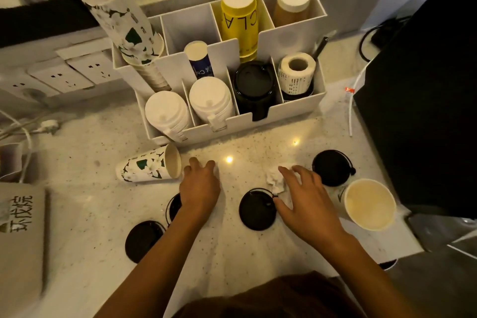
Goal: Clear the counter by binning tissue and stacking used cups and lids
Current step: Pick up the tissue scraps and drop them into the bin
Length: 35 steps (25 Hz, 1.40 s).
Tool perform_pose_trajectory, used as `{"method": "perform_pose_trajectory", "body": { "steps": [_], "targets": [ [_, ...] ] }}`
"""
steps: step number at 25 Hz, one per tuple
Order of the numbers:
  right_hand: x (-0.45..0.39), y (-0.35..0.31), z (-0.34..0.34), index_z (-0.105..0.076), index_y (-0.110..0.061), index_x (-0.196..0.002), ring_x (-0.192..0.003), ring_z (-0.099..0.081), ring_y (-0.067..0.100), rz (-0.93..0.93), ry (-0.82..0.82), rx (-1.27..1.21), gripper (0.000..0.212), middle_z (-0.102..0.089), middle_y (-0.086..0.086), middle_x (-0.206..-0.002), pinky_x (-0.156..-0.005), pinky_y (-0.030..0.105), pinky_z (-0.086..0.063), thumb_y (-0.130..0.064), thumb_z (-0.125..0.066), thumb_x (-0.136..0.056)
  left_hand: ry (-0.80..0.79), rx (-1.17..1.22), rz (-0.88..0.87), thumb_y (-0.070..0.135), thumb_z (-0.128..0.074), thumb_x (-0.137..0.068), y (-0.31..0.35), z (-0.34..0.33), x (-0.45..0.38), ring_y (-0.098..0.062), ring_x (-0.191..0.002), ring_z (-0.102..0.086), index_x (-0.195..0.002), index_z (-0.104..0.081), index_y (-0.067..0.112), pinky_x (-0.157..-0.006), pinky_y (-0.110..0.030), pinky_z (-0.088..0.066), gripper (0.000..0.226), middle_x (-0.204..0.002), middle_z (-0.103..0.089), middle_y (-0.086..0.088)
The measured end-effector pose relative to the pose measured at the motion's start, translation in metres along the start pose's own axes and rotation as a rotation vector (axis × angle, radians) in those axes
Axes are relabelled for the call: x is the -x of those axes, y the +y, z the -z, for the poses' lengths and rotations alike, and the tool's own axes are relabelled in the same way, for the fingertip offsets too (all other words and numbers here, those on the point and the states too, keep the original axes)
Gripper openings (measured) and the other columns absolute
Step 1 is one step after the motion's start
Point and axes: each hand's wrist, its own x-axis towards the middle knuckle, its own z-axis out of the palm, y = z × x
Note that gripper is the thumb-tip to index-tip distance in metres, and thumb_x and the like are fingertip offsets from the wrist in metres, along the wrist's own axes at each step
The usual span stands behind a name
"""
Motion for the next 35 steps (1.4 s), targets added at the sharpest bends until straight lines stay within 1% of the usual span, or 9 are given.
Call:
{"method": "perform_pose_trajectory", "body": {
  "steps": [5, 10, 13, 16, 18, 23, 28, 31, 35],
  "targets": [
    [-0.019, 0.013, -0.010, -0.034, -0.027, -0.150, -0.141, -0.027, 0.029, -0.006, 0.005, 0.013, 0.070, -0.035, 0.007, -0.155, -0.108, 0.041, -0.039, -0.042, -0.067, -0.089, 0.018, 0.086, -0.098, -0.001, -0.055, -0.095, 0.000, -0.010, 0.001, -0.033, -0.124, -0.050, -0.128, -0.066, 0.014, -0.087, -0.043, -0.056, 0.038, -0.138, -0.053, -0.016],
    [-0.032, 0.016, -0.024, -0.039, -0.024, -0.148, -0.142, -0.030, 0.031, 0.025, -0.006, 0.067, 0.066, -0.031, 0.010, -0.158, -0.103, 0.040, -0.045, -0.026, -0.069, -0.090, 0.060, 0.305, -0.149, -0.008, -0.060, -0.091, 0.006, -0.014, 0.009, -0.030, -0.113, -0.058, -0.120, -0.071, 0.005, -0.089, -0.029, -0.049, 0.034, -0.127, -0.061, -0.015],
    [-0.039, 0.018, -0.030, -0.042, -0.021, -0.146, -0.138, -0.034, 0.032, 0.030, -0.006, 0.047, 0.060, -0.032, 0.011, -0.156, -0.100, 0.040, -0.048, -0.019, -0.067, -0.091, 0.107, 0.567, -0.049, -0.001, -0.063, -0.093, 0.014, -0.003, 0.017, -0.010, -0.105, -0.057, -0.120, -0.072, 0.011, -0.087, -0.006, -0.037, 0.030, -0.122, -0.064, -0.006],
    [-0.044, 0.019, -0.035, -0.042, -0.019, -0.147, -0.135, -0.036, 0.032, 0.027, 0.000, 0.000, 0.060, -0.034, 0.012, -0.152, -0.098, 0.038, -0.049, -0.014, -0.065, -0.091, 0.135, 0.757, 0.046, 0.008, -0.068, -0.093, 0.018, 0.010, 0.028, 0.013, -0.095, -0.055, -0.118, -0.072, 0.022, -0.081, 0.002, -0.036, 0.029, -0.116, -0.064, 0.013],
    [-0.047, 0.018, -0.039, -0.045, -0.019, -0.145, -0.134, -0.038, 0.032, 0.030, -0.003, -0.014, 0.058, -0.035, 0.014, -0.151, -0.095, 0.038, -0.050, -0.010, -0.063, -0.091, 0.130, 0.831, 0.090, 0.012, -0.068, -0.093, 0.018, 0.016, 0.037, 0.019, -0.096, -0.052, -0.119, -0.071, 0.028, -0.078, 0.005, -0.035, 0.030, -0.113, -0.063, 0.020],
    [-0.054, 0.016, -0.046, -0.060, -0.010, -0.133, -0.123, -0.051, 0.036, 0.026, -0.028, -0.004, 0.041, -0.045, 0.019, -0.144, -0.091, 0.042, -0.053, -0.005, -0.059, -0.092, 0.135, 0.940, 0.132, 0.013, -0.068, -0.093, 0.014, 0.026, 0.055, 0.009, -0.100, -0.060, -0.109, -0.074, 0.032, -0.085, -0.010, -0.042, 0.025, -0.107, -0.069, 0.021],
    [-0.053, 0.016, -0.042, -0.070, -0.008, -0.119, -0.108, -0.060, 0.032, 0.001, 0.003, -0.068, 0.032, -0.060, 0.014, -0.123, -0.089, 0.039, -0.053, -0.002, -0.063, -0.089, 0.131, 0.922, 0.097, 0.013, -0.069, -0.093, 0.012, 0.032, 0.069, 0.017, -0.095, -0.059, -0.098, -0.070, 0.045, -0.077, -0.001, -0.041, 0.033, -0.099, -0.067, 0.031],
    [-0.041, 0.009, -0.035, -0.072, -0.010, -0.119, -0.106, -0.063, 0.027, -0.025, 0.065, -0.177, 0.029, -0.064, 0.011, -0.122, -0.092, 0.028, -0.049, -0.004, -0.061, -0.092, 0.163, 0.963, 0.066, 0.011, -0.069, -0.092, 0.012, 0.035, 0.076, 0.013, -0.092, -0.062, -0.093, -0.073, 0.045, -0.072, 0.000, -0.044, 0.035, -0.093, -0.069, 0.033],
    [-0.018, -0.009, -0.015, -0.076, -0.018, -0.109, -0.094, -0.062, 0.007, -0.039, 0.222, -0.420, 0.027, -0.069, -0.001, -0.113, -0.084, 0.011, -0.045, -0.004, -0.066, -0.088, 0.177, 1.133, 0.074, 0.005, -0.067, -0.093, 0.014, 0.042, 0.087, -0.002, -0.088, -0.070, -0.088, -0.077, 0.040, -0.064, -0.013, -0.055, 0.037, -0.094, -0.071, 0.029]
  ]
}}
